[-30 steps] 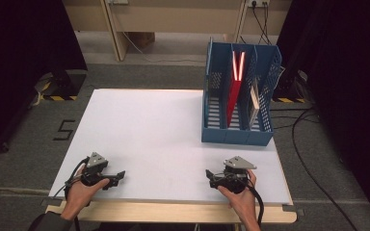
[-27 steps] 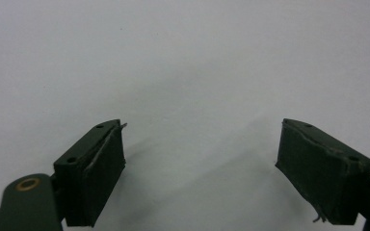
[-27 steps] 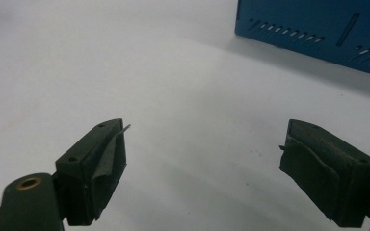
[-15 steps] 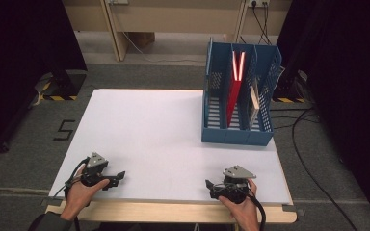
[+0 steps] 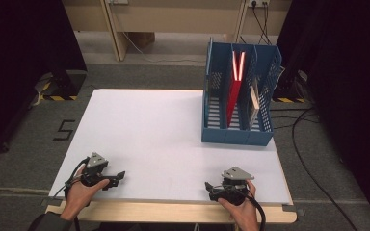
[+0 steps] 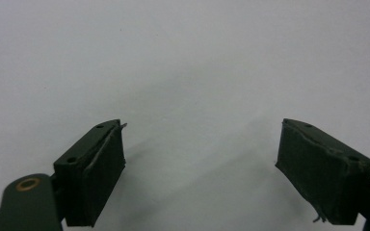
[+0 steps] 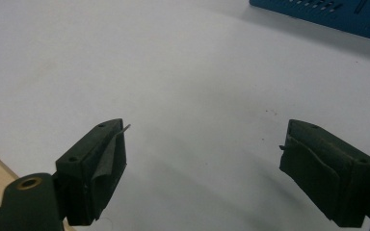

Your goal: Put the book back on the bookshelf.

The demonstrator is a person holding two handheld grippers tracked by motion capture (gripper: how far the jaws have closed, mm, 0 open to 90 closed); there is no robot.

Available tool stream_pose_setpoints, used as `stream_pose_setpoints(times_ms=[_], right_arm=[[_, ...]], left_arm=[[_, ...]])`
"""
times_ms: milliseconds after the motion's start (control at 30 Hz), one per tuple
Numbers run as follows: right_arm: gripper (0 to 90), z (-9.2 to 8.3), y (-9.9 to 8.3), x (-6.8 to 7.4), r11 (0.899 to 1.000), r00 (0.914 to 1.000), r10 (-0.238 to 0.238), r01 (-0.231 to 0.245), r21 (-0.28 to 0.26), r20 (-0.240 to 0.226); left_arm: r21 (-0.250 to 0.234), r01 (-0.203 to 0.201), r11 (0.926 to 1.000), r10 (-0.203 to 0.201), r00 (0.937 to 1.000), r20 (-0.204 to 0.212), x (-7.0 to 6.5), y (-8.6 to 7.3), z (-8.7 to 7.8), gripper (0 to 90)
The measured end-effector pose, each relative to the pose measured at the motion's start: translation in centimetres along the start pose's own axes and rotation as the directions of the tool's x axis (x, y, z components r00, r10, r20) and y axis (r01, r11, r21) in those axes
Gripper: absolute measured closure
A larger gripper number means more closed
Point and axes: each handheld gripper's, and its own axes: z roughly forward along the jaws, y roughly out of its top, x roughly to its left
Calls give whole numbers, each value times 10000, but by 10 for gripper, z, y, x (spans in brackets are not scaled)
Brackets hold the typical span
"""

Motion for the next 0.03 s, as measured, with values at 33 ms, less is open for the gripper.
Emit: stream_pose_setpoints(times_ms=[33], right_arm=[[162, 0, 0, 0, 10000, 10000, -22, 22, -2, 27]], left_arm=[[0, -1, 10000, 1, 10000, -3, 0, 0, 0, 160]])
